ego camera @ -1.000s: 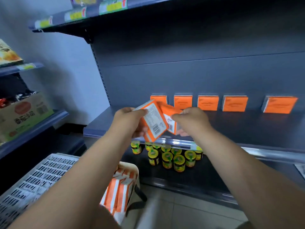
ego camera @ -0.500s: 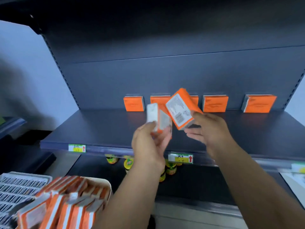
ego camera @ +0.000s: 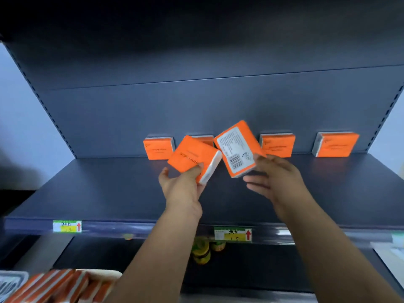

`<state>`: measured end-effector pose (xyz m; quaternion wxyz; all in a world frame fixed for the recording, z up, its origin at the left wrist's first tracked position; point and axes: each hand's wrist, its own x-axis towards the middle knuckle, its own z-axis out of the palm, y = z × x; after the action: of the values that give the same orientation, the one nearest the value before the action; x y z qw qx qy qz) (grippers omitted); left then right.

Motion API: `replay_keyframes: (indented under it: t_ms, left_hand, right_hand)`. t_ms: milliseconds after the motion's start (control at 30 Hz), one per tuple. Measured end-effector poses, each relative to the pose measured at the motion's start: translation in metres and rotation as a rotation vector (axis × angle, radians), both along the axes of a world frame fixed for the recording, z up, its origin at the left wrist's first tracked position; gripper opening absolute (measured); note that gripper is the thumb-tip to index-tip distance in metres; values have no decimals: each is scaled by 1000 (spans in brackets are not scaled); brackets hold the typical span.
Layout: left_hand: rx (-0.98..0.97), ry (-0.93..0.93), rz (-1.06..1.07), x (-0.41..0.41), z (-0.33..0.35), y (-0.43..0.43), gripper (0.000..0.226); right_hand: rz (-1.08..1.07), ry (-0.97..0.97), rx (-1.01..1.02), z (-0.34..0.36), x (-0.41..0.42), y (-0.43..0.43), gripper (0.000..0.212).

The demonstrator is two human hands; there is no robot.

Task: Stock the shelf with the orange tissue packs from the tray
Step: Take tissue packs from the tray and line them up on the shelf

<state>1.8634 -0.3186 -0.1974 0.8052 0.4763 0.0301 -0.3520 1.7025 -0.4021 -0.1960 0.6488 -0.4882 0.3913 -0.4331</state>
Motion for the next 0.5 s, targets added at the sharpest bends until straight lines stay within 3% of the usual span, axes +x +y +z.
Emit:
replay_keyframes:
  t_ms: [200,333,433,500]
  left_hand:
    - [13,32,-22,29,-13,-18,52]
    - [-25,-24,49,54,-11,-20,55]
    - [-7,-186,31,87,-10,-19,60]
    - [49,-408,-41,109,-15,-14,54]
  right_hand:
    - [-6,77,-53,-4,15,-9,20]
    - [39,105,-37,-12,39,-15,18]
    - [39,84,-10,-16,56,-19,17]
    - [34,96,-12,-18,64,-20,19]
